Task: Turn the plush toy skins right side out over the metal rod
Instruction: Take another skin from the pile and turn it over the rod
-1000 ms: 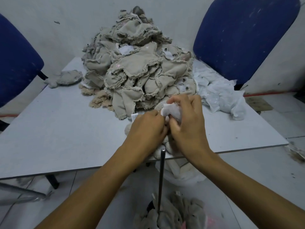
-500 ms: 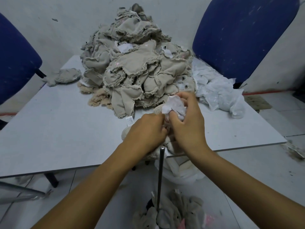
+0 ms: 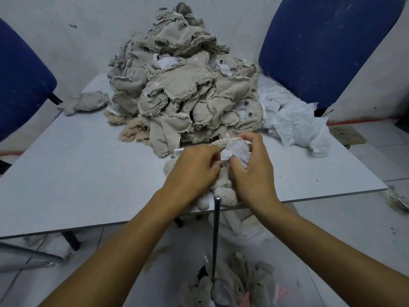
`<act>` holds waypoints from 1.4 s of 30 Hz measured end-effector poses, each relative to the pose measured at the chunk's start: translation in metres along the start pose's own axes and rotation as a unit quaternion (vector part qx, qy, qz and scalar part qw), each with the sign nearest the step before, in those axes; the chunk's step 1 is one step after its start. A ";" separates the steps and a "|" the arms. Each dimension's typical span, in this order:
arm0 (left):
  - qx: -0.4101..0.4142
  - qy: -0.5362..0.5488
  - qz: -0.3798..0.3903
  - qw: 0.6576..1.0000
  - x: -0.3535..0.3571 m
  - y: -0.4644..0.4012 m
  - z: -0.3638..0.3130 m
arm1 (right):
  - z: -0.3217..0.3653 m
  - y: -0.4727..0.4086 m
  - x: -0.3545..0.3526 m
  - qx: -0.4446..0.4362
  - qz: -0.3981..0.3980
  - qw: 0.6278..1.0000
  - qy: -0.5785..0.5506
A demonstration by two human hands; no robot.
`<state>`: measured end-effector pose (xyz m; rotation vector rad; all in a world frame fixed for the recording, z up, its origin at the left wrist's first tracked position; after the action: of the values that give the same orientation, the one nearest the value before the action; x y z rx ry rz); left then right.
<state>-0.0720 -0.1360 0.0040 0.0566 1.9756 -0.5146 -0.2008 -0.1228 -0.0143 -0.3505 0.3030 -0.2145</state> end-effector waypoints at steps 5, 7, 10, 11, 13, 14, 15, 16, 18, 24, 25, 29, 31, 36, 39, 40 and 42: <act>-0.137 0.178 0.069 0.972 0.010 0.000 0.027 | 0.013 0.007 0.009 -0.096 0.045 0.992 0.068; -0.177 0.272 0.100 0.941 0.015 0.000 0.033 | 0.013 0.010 0.013 -0.118 0.051 0.986 0.109; -0.217 0.358 0.110 0.901 0.017 0.001 0.041 | 0.015 0.013 0.015 -0.146 0.048 0.979 0.134; -0.229 0.378 0.107 0.891 0.018 0.002 0.044 | 0.016 0.014 0.016 -0.158 0.053 0.976 0.142; -0.247 0.408 0.099 0.873 0.018 0.002 0.049 | 0.017 0.016 0.019 -0.180 0.063 0.969 0.155; -0.254 0.418 0.094 0.867 0.018 0.003 0.051 | 0.018 0.017 0.020 -0.187 0.065 0.967 0.162; -0.259 0.426 0.089 0.862 0.018 0.003 0.052 | 0.018 0.018 0.020 -0.192 0.066 0.965 0.167; -0.261 0.433 0.083 0.859 0.018 0.003 0.054 | 0.019 0.019 0.021 -0.196 0.066 0.963 0.170; -0.263 0.440 0.074 0.855 0.018 0.004 0.055 | 0.020 0.020 0.021 -0.203 0.070 0.961 0.172; -0.251 0.425 0.036 0.869 0.012 0.006 0.057 | 0.018 0.018 0.025 -0.180 0.110 0.966 0.152; -0.245 0.416 0.032 0.875 0.011 0.005 0.056 | 0.019 0.018 0.025 -0.189 0.114 0.963 0.153; -0.213 0.371 0.016 0.904 0.005 0.001 0.052 | 0.022 0.023 0.031 -0.218 0.129 0.952 0.172; -0.197 0.358 0.016 0.912 0.002 -0.002 0.052 | 0.020 0.022 0.032 -0.199 0.126 0.955 0.179; -0.155 0.342 0.040 0.926 0.000 -0.005 0.046 | 0.006 0.004 0.023 -0.111 0.095 0.979 0.144; -0.161 0.340 0.045 0.925 0.002 -0.003 0.048 | 0.004 0.004 0.019 -0.090 0.095 0.986 0.100; -0.167 0.340 0.045 0.924 0.004 -0.002 0.049 | 0.005 0.004 0.018 -0.085 0.103 0.988 0.075; -0.177 0.345 0.041 0.921 0.005 -0.001 0.050 | 0.007 0.007 0.018 -0.085 0.128 0.987 0.035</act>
<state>-0.0320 -0.1573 -0.0182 0.1034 2.7169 -0.0623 -0.1811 -0.1191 -0.0153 -0.4697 0.4338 0.0525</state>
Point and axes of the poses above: each hand's wrist, its own y-axis away from the middle knuckle, its own x-axis out of the palm, z = x × y, the point moved 8 cm from there along -y, towards the middle knuckle, and after that the axes turned 4 degrees about -y, right-handed, at the moved point
